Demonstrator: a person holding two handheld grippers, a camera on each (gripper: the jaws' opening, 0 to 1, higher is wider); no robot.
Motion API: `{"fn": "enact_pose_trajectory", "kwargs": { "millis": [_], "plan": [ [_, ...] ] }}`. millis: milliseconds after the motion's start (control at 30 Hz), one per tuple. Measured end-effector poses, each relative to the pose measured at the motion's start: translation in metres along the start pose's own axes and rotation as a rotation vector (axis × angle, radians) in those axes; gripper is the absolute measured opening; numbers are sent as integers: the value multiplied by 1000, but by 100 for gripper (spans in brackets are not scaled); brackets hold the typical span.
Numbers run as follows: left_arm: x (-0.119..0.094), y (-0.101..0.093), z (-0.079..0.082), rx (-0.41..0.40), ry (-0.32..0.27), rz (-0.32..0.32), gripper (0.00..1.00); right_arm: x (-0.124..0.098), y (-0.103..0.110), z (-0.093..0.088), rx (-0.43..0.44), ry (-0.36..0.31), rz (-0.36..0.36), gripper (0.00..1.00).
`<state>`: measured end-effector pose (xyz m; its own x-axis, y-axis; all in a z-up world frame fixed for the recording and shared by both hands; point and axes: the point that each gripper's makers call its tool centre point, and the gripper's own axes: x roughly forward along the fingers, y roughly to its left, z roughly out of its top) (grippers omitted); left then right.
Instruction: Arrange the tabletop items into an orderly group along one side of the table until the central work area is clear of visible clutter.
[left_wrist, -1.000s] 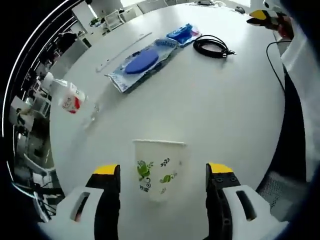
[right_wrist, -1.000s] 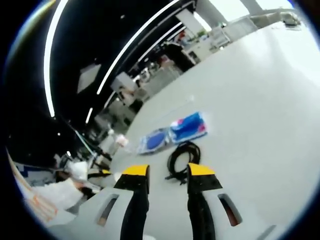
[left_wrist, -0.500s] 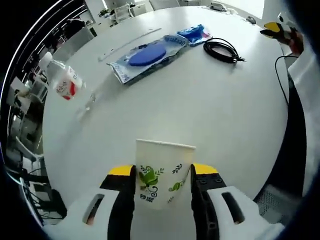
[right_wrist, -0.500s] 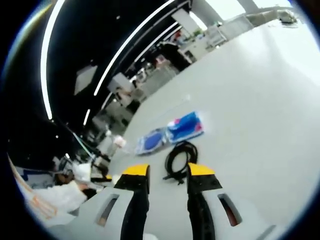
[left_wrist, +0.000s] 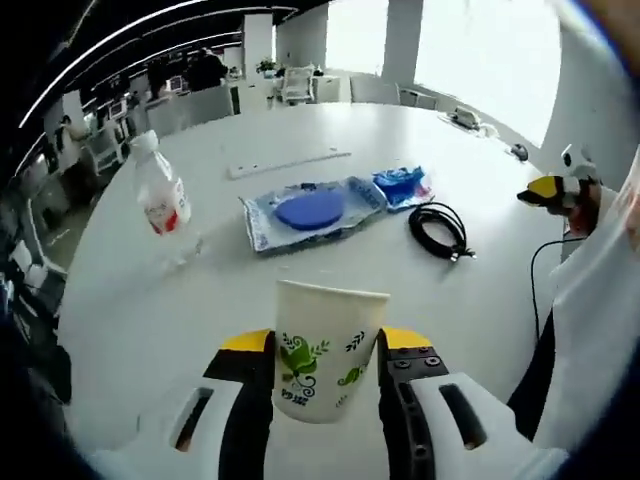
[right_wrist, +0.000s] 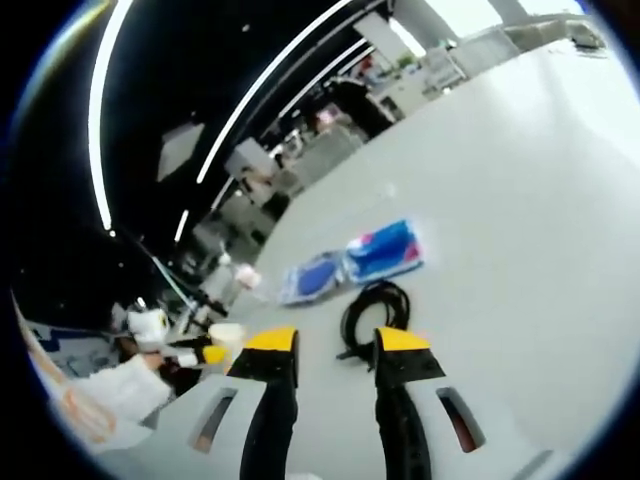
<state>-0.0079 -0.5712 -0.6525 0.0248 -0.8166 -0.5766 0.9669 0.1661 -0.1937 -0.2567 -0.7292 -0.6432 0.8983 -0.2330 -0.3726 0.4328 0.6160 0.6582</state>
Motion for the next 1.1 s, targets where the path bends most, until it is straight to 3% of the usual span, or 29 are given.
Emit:
{"fn": "enact_pose_trajectory", "kwargs": {
  "millis": [100, 300, 433, 667, 900, 1100],
  "plan": [
    [-4, -10, 29, -105, -123, -14, 40, 6, 10, 2, -29, 6, 28, 29],
    [-16, -39, 85, -205, -336, -114, 40, 19, 37, 4, -111, 31, 113, 31],
    [-21, -59, 109, -276, -429, -185, 40, 25, 63, 6, -174, 46, 190, 35],
    [-10, -96, 120, -256, -427, -277, 40, 38, 118, 3, -367, 91, 325, 38],
    [-9, -122, 128, -237, -437, -345, 40, 50, 157, 6, -371, 89, 433, 47],
    [-14, -142, 133, -215, -436, -410, 40, 60, 169, 12, -448, 89, 440, 48]
  ]
}}
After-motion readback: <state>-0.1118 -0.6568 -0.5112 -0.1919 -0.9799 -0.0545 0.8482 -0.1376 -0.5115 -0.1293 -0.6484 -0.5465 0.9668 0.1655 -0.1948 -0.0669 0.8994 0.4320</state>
